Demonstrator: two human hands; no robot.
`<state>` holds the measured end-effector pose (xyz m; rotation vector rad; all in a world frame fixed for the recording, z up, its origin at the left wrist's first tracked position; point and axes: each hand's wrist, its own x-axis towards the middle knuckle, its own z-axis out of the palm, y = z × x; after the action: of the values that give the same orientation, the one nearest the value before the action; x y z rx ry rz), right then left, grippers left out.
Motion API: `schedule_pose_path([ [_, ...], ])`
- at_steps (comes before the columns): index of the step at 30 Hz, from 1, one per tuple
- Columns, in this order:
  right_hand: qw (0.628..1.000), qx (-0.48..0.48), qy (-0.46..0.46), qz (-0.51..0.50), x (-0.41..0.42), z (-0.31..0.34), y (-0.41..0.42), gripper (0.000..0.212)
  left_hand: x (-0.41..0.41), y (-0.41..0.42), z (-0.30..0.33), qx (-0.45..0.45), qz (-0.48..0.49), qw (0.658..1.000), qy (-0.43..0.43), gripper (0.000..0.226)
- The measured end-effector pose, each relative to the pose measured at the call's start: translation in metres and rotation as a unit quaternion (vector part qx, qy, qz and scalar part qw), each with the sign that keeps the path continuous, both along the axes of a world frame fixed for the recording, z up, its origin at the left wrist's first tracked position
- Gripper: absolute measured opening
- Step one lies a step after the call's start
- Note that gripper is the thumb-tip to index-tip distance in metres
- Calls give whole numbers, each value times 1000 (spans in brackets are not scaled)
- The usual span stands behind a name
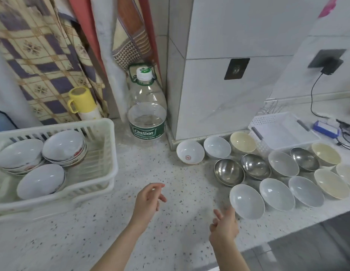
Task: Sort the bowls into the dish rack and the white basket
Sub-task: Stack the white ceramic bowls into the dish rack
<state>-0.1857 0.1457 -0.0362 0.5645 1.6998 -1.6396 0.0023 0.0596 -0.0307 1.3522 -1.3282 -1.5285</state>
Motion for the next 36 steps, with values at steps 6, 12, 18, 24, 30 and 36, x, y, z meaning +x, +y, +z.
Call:
schedule_pose_path([
  [6, 999, 19, 11, -35, -36, -4, 20, 40, -46, 16, -14, 43, -49, 998, -25, 19],
  [12, 996, 41, 48, -55, -45, -11, 22, 38, -65, 19, -22, 63, -47, 996, -37, 19],
  [18, 996, 39, 56, -60, -43, -7, 29, 35, -79, 4, -25, 94, -13, 995, -39, 17],
  [24, 998, -11, 60, 28, -29, 3, 28, 31, -98, -41, -17, 159, 16, 983, -90, 22],
  [30, 992, -39, 82, 88, -34, 15, 1, 37, -117, -79, -6, 223, 31, 972, -71, 16],
  [36, 989, -50, 95, 102, -38, 17, -16, 39, -130, -108, -12, 241, 27, 965, -96, 20],
])
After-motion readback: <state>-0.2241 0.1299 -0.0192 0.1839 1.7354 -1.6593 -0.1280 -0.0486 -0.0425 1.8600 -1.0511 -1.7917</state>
